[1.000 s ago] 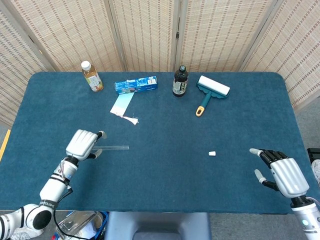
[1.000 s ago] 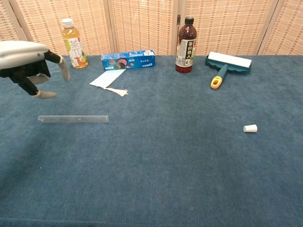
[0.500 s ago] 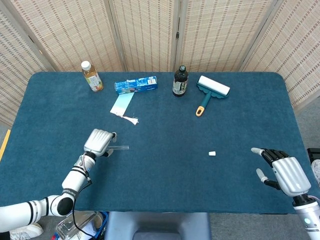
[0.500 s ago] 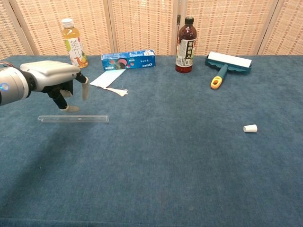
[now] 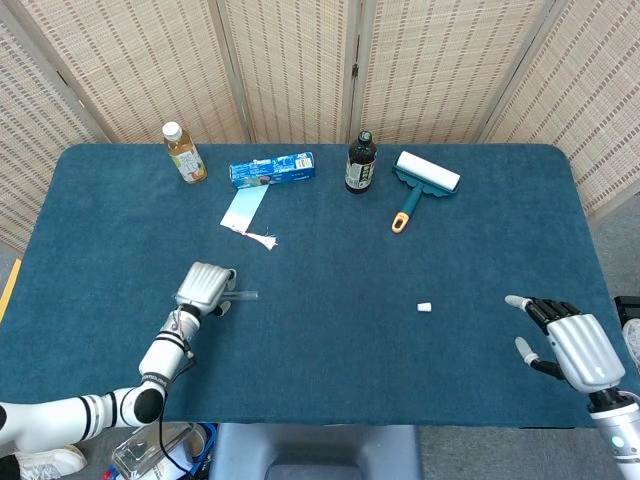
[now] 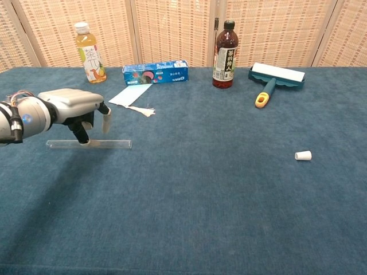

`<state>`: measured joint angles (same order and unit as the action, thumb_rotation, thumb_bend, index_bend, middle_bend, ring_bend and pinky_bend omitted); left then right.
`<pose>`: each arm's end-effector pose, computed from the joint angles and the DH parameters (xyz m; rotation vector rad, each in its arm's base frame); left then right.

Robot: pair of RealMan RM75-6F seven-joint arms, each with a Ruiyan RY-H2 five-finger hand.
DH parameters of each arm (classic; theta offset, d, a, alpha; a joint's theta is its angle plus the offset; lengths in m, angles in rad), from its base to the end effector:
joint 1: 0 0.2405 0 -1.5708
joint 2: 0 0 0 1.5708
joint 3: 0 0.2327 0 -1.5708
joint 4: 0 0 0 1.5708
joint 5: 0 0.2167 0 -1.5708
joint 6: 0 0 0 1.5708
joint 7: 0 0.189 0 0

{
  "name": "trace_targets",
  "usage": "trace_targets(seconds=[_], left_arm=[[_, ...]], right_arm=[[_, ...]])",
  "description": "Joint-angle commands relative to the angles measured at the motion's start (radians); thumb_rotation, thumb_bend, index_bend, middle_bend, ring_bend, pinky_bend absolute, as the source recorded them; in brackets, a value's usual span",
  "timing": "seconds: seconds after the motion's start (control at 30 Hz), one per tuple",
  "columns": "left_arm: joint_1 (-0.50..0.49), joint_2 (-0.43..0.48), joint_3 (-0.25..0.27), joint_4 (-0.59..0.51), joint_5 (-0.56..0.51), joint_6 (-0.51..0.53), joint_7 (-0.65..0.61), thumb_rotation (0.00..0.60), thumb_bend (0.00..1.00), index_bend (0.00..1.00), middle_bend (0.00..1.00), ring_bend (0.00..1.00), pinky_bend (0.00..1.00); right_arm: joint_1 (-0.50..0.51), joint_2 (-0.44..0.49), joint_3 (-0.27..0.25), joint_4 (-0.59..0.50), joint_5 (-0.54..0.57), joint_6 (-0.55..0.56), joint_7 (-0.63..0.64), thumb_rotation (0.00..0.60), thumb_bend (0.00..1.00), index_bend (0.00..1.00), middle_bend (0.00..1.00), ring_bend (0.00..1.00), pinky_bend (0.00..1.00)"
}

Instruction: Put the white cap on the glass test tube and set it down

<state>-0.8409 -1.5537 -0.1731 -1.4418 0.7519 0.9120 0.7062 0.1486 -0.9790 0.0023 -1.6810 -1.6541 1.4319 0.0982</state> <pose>-0.1437 0.3929 -0.0462 -1.8645 -0.8629 -0.5844 -0.2607 -0.2282 0.1482 1.5996 -0.8983 0.9712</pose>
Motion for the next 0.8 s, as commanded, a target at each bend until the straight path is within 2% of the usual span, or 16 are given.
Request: trace_targets(seconds=[0.03, 0.8], left_arm=[[-0.014, -0.013, 0.005, 0.016, -0.021, -0.007, 0.007, 0.6, 0.27, 0.47, 0.99, 1.0, 1.0], [-0.062, -0.05, 0.037, 0.096, -0.107, -0.021, 0.016, 0.6, 0.27, 0.48, 1.0, 1.0, 1.0]], right_arm=[[-0.001, 0.001, 0.0, 0.0, 0.002, 0.001, 0.001, 0.6, 0.38, 0.22, 0.32, 0.33, 0.38], [0.0, 0.002, 0.001, 0.006, 0.015, -0.002, 0.007, 0.6, 0.38, 0.22, 0.33, 0.34, 0.4]])
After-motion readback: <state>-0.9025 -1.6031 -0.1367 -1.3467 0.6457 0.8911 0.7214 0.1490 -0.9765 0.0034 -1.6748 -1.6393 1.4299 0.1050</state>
